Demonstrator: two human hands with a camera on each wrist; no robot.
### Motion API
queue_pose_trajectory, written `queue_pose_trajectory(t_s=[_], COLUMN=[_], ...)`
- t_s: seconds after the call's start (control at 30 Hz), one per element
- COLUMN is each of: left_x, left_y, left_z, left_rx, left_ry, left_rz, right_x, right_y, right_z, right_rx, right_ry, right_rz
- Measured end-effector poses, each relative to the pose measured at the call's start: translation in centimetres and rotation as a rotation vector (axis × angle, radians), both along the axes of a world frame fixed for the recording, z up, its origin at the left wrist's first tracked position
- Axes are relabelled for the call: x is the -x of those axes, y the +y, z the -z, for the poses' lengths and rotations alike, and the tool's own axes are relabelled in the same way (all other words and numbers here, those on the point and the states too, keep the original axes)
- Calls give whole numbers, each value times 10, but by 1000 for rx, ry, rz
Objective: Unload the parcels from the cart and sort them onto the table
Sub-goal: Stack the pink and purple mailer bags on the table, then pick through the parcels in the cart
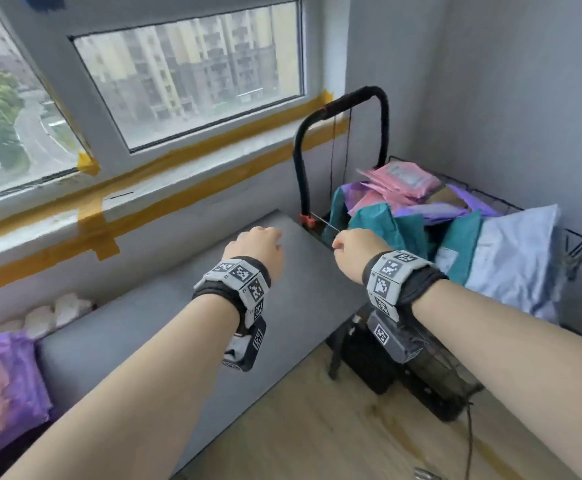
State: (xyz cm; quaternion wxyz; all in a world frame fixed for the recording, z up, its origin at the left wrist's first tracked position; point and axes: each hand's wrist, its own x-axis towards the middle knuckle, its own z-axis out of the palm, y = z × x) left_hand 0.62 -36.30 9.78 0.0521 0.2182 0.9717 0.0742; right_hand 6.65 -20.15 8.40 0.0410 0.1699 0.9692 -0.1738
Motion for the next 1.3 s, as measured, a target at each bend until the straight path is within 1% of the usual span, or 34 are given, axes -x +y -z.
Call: queue_pose_trajectory(t_s=[0.1,0.23,0.4,0.57,0.7,0.8,0.87,0.9,1.0,1.1,1.2,1.3], left_x=[-13,-19,-9,29,78,114,135,141,150,154,145,132], left_y=[64,134,197,244,287,320,343,355,391,423,446,456], left_z=[2,5,6,11,15,20,29,33,47,68,96,118], left_rx=[-34,-47,-26,-32,24,81,83,117,275,331,463,594], left_ry=[-13,-29,-70,-88,-137,-154,-145,-152,-173,-207,-292,-281], left_rz=[92,185,267,312,354,386,410,442,532,619,737,840], right_x=[-30,-62,-73,-48,-7,30,52,60,75,83,90,98], right_y=[59,122,176,219,257,283,299,306,328,350,367,376], right_z=[0,1,4,5,11,23,33,37,51,63,73,84], right_rx=[0,9,42,34,14,29,34,30,20,19,28,52], right_ry=[6,25,46,50,48,-10,-53,-80,-177,-242,-312,-414], right_rz=[74,172,276,317,353,394,413,425,489,561,600,613])
